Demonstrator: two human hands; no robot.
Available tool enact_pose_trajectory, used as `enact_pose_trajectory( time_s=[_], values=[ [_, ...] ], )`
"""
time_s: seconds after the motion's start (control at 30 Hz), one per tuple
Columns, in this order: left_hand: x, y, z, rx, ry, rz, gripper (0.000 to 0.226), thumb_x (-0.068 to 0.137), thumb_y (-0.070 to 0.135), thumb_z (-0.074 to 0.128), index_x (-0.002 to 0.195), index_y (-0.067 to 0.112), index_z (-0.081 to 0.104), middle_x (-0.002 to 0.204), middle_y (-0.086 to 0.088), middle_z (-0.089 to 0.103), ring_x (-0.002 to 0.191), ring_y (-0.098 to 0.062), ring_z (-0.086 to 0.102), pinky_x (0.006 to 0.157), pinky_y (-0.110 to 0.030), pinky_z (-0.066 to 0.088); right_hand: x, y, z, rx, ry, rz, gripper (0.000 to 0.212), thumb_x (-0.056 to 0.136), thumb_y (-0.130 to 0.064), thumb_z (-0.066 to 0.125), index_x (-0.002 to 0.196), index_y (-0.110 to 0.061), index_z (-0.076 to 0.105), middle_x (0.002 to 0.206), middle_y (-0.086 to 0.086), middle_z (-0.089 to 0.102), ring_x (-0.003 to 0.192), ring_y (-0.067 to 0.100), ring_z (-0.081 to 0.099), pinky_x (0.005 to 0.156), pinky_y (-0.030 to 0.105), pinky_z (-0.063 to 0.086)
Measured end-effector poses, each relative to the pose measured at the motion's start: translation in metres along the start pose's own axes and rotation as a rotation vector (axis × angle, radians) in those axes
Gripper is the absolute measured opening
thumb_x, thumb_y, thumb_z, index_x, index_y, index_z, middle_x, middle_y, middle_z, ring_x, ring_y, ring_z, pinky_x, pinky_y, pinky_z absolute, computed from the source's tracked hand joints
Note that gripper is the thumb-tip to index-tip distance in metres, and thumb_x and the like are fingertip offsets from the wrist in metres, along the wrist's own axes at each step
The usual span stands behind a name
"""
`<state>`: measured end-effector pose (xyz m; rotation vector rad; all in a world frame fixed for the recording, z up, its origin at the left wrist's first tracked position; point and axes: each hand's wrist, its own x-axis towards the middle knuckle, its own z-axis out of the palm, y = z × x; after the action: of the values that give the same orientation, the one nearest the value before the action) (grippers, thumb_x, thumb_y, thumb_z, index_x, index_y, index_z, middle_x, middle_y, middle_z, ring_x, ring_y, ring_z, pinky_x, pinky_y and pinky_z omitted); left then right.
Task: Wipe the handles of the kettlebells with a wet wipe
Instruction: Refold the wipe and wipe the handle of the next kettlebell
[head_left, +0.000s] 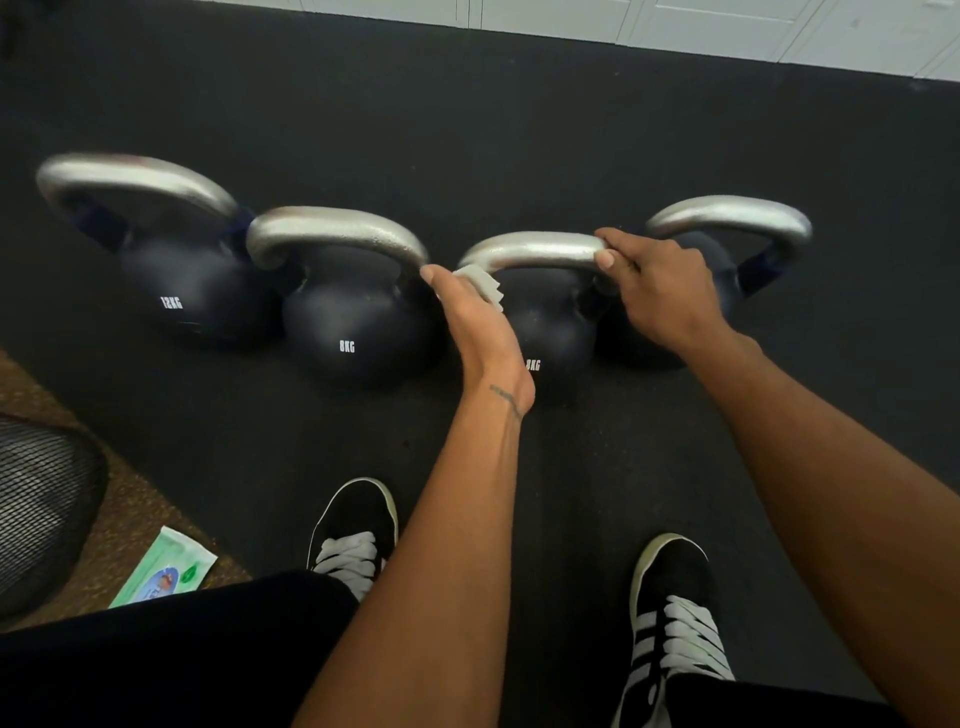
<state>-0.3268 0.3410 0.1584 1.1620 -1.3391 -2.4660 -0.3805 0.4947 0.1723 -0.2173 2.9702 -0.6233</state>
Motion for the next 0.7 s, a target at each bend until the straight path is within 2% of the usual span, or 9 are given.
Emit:
enact_pose_trajectory(
  time_s=[0.07, 0.1, 0.13, 0.2, 0.27, 0.4, 0.47, 0.57, 0.7],
  values=[
    [-0.008, -0.005, -0.002, 0.127, -0.016, 0.053, 0.074, 0.109, 0.055, 0.016, 0.089, -0.005, 0.055, 0.097, -0.029, 0.050, 0.092, -0.031, 0.051, 0.093, -0.032, 0.035, 0.000, -0.001, 0.000, 0.002, -0.001, 0.003, 0.037, 0.106, -0.039, 0.041, 0.139, -0.032, 0.055, 0.115, 0.008, 0.070, 0.109, 0.035, 0.060, 0.087, 0.039, 0.043],
    [-0.009, -0.006, -0.003, 0.166, -0.037, 0.054, 0.077, 0.108, 0.056, 0.020, 0.101, -0.011, 0.058, 0.109, -0.036, 0.052, 0.104, -0.038, 0.053, 0.096, -0.034, 0.039, 0.000, -0.001, 0.000, 0.003, -0.001, 0.005, 0.037, 0.106, -0.039, 0.041, 0.140, -0.032, 0.055, 0.116, 0.009, 0.070, 0.110, 0.035, 0.060, 0.089, 0.039, 0.043],
    [-0.008, -0.007, -0.008, 0.197, -0.059, 0.067, 0.080, 0.105, 0.061, 0.024, 0.111, -0.011, 0.060, 0.122, -0.032, 0.057, 0.116, -0.037, 0.054, 0.106, -0.038, 0.040, 0.000, -0.001, -0.001, 0.004, 0.000, 0.006, 0.037, 0.106, -0.039, 0.041, 0.139, -0.031, 0.055, 0.116, 0.009, 0.069, 0.110, 0.036, 0.059, 0.090, 0.040, 0.043],
    [0.003, -0.008, -0.021, 0.216, -0.120, 0.146, 0.070, 0.093, 0.070, 0.031, 0.121, 0.020, 0.071, 0.132, -0.003, 0.065, 0.127, -0.017, 0.055, 0.120, -0.039, 0.033, -0.001, -0.001, -0.002, 0.003, 0.001, -0.001, 0.036, 0.106, -0.038, 0.041, 0.138, -0.031, 0.057, 0.115, 0.011, 0.069, 0.109, 0.038, 0.059, 0.090, 0.042, 0.044],
    [0.019, 0.000, -0.029, 0.222, -0.159, 0.160, 0.071, 0.086, 0.071, 0.033, 0.139, 0.031, 0.060, 0.144, 0.012, 0.056, 0.134, -0.006, 0.048, 0.124, -0.038, 0.028, -0.001, -0.001, -0.002, -0.006, 0.002, -0.005, 0.035, 0.106, -0.038, 0.041, 0.137, -0.031, 0.057, 0.115, 0.011, 0.069, 0.108, 0.038, 0.059, 0.089, 0.043, 0.044],
    [0.034, 0.013, -0.034, 0.323, -0.245, 0.148, 0.089, 0.079, 0.080, 0.031, 0.145, 0.026, 0.054, 0.152, 0.011, 0.051, 0.143, -0.006, 0.042, 0.126, -0.039, 0.024, -0.001, -0.001, 0.000, 0.005, 0.010, 0.005, 0.037, 0.107, -0.038, 0.041, 0.140, -0.031, 0.055, 0.116, 0.010, 0.069, 0.108, 0.036, 0.059, 0.086, 0.039, 0.043],
    [0.024, 0.009, -0.036, 0.349, -0.251, 0.199, 0.076, 0.086, 0.077, 0.029, 0.142, 0.034, 0.057, 0.150, 0.019, 0.051, 0.143, 0.000, 0.039, 0.126, -0.037, 0.023, -0.001, 0.000, 0.001, 0.009, 0.008, 0.004, 0.037, 0.107, -0.039, 0.040, 0.140, -0.031, 0.055, 0.115, 0.010, 0.069, 0.107, 0.035, 0.060, 0.084, 0.037, 0.042],
    [0.007, 0.000, -0.042, 0.526, -0.238, 0.331, 0.057, 0.105, 0.062, 0.021, 0.153, 0.040, 0.042, 0.159, 0.020, 0.039, 0.148, 0.003, 0.029, 0.127, -0.035, 0.017, 0.000, 0.002, 0.002, 0.025, -0.005, 0.005, 0.037, 0.106, -0.040, 0.040, 0.139, -0.033, 0.055, 0.109, 0.008, 0.069, 0.103, 0.033, 0.061, 0.082, 0.036, 0.040],
    [0.018, 0.011, -0.042, 0.673, -0.278, 0.388, 0.055, 0.108, 0.057, 0.019, 0.152, 0.039, 0.045, 0.159, 0.017, 0.040, 0.148, -0.002, 0.030, 0.126, -0.034, 0.017, 0.001, 0.002, 0.002, 0.008, -0.001, -0.005, 0.037, 0.106, -0.040, 0.040, 0.140, -0.032, 0.054, 0.111, 0.009, 0.069, 0.103, 0.033, 0.061, 0.085, 0.040, 0.044]
  ],
)
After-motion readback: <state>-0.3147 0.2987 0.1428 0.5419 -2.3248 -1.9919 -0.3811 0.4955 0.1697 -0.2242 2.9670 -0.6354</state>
